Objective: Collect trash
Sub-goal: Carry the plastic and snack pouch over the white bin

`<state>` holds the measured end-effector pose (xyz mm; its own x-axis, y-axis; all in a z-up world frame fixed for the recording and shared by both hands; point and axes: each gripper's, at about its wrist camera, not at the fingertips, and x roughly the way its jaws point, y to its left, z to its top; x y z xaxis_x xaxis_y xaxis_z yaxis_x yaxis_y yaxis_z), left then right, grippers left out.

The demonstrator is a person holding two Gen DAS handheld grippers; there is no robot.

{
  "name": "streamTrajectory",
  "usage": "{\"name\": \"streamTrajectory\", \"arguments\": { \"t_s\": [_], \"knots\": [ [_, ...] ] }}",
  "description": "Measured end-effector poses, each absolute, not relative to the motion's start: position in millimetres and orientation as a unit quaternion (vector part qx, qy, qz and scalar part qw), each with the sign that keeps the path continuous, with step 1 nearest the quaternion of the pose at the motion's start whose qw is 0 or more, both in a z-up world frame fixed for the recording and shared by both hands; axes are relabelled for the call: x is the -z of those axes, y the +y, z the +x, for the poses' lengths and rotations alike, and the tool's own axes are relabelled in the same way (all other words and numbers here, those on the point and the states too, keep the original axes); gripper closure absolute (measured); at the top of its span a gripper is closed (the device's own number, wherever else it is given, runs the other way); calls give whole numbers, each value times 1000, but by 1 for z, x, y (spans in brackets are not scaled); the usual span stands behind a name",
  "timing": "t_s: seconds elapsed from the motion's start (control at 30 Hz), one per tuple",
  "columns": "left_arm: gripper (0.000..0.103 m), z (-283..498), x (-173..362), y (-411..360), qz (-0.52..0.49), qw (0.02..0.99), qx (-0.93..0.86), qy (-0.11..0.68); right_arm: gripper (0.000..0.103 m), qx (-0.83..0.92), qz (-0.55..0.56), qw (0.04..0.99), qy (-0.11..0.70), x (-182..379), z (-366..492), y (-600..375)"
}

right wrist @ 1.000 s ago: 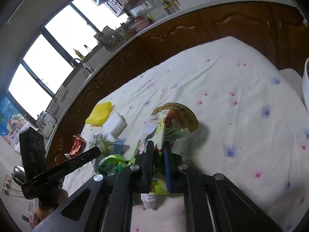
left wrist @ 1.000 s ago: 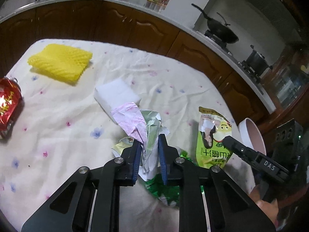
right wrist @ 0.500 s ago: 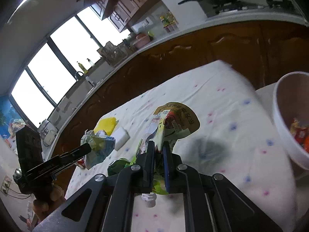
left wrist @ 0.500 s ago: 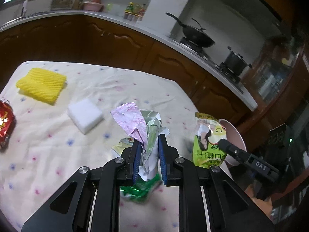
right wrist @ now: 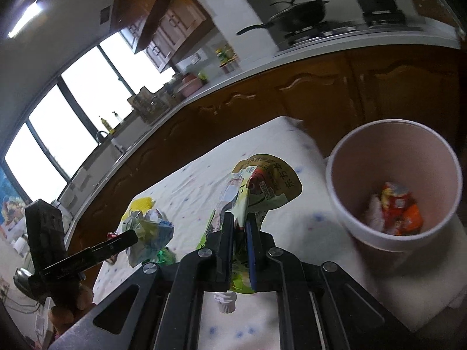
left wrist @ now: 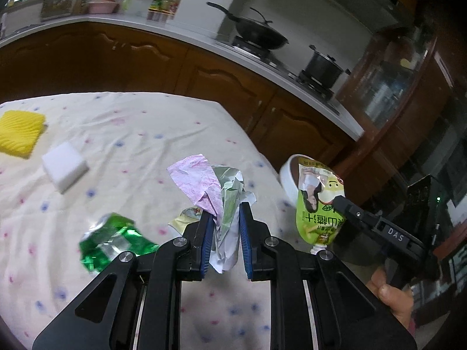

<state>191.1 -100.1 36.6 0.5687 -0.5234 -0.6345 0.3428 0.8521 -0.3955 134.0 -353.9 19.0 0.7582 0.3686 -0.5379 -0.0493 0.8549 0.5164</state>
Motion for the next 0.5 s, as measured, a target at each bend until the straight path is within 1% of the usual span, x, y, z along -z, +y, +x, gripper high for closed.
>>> {"name": "streamTrajectory", "arguments": {
  "t_s": [0.5],
  "knots": [
    [87,194,-39,-161,-84,866,291,399,95,-60,261,912,311,-19,108,-414]
  ]
}}
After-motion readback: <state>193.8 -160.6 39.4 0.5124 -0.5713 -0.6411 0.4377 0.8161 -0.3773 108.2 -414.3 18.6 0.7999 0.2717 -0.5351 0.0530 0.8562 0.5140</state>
